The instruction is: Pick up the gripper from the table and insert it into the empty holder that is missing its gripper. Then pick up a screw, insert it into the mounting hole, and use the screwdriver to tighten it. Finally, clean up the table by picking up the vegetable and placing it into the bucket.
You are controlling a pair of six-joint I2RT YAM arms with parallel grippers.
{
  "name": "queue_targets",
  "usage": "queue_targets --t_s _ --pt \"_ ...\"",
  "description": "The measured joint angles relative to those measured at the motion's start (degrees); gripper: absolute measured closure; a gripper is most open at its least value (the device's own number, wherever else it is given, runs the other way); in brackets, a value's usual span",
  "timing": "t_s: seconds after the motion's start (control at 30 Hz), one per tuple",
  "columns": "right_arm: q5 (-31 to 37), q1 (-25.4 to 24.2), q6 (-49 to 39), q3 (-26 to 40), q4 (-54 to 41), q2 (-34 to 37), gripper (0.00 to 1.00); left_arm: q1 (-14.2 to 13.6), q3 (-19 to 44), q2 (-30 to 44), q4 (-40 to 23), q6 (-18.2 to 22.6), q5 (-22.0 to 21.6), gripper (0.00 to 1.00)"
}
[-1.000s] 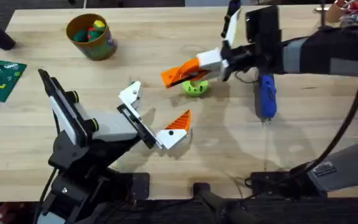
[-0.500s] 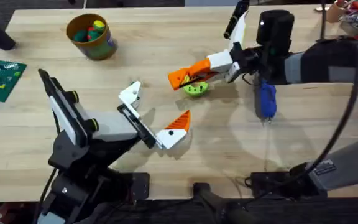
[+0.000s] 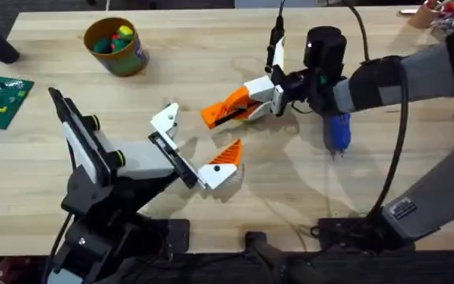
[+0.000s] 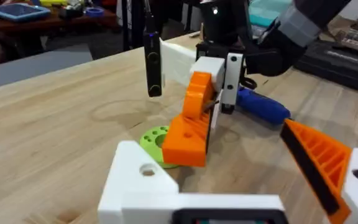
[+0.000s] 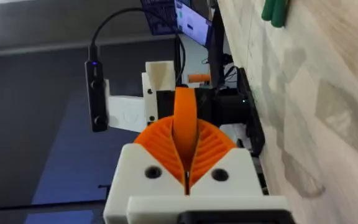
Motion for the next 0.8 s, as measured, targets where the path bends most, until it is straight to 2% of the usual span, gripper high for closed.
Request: queue_targets --t_s 0.6,0.8 --pt "0.00 3.44 1.38 4.19 0.33 0.00 0.969 0.00 0.00 0.00 0.00 0.00 0.00 0.014" --pt "0.00 3.54 -0.55 4.22 0.33 -0.02 0.968 0.00 0.00 0.00 0.02 0.00 0.01 0.014"
